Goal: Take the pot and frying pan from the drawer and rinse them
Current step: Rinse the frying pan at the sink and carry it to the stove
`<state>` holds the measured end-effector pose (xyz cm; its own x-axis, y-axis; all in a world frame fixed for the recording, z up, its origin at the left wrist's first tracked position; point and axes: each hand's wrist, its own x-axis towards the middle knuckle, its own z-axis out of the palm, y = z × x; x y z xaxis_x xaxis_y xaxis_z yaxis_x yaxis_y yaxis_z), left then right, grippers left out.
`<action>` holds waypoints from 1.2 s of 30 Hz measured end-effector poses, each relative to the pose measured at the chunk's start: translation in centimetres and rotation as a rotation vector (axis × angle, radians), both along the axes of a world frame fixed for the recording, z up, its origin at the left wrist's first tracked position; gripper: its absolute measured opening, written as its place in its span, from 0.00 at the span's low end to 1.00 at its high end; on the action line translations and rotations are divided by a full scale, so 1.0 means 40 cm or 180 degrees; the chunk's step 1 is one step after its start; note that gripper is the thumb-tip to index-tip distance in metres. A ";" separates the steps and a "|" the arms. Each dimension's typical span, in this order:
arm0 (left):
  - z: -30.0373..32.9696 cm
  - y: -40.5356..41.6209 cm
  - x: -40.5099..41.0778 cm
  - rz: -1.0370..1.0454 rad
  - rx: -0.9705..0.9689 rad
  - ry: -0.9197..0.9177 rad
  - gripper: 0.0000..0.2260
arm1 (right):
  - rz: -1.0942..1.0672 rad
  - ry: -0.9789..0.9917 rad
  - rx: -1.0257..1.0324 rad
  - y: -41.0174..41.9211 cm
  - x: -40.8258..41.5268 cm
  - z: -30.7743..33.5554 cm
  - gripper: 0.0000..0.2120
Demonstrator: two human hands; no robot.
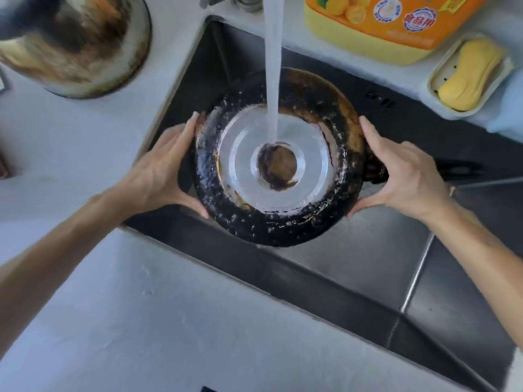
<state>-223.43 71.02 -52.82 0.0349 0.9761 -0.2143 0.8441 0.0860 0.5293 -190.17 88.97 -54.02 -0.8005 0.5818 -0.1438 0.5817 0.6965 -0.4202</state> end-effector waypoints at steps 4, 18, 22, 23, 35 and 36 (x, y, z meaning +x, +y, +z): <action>0.110 0.038 -0.022 -0.0370 0.0289 0.0528 0.61 | -0.0514 0.0483 -0.0740 -0.079 -0.009 -0.063 0.65; 0.098 -0.012 0.079 -0.0082 -0.0615 -0.0831 0.38 | -0.0044 -0.0077 -0.1972 0.043 -0.007 -0.016 0.60; 0.018 -0.052 0.094 0.0148 -0.0875 -0.0736 0.51 | 0.0026 -0.0596 -0.0936 0.027 -0.005 0.049 0.63; -0.011 -0.060 0.083 0.0203 -0.0855 -0.0618 0.58 | 0.0072 -0.0530 -0.0541 0.015 0.002 0.046 0.63; 0.039 -0.017 -0.012 -0.0222 0.0004 -0.0153 0.50 | -0.0744 0.0557 -0.2246 -0.115 0.045 -0.089 0.59; 0.037 -0.012 -0.004 -0.0045 -0.0130 -0.0268 0.44 | -0.0712 0.0637 -0.2469 -0.122 0.043 -0.098 0.54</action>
<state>-223.58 70.56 -51.33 0.0683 0.9659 -0.2496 0.7980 0.0973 0.5947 -188.46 84.09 -57.95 -0.7308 0.5246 -0.4368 0.5352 0.0433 -0.8436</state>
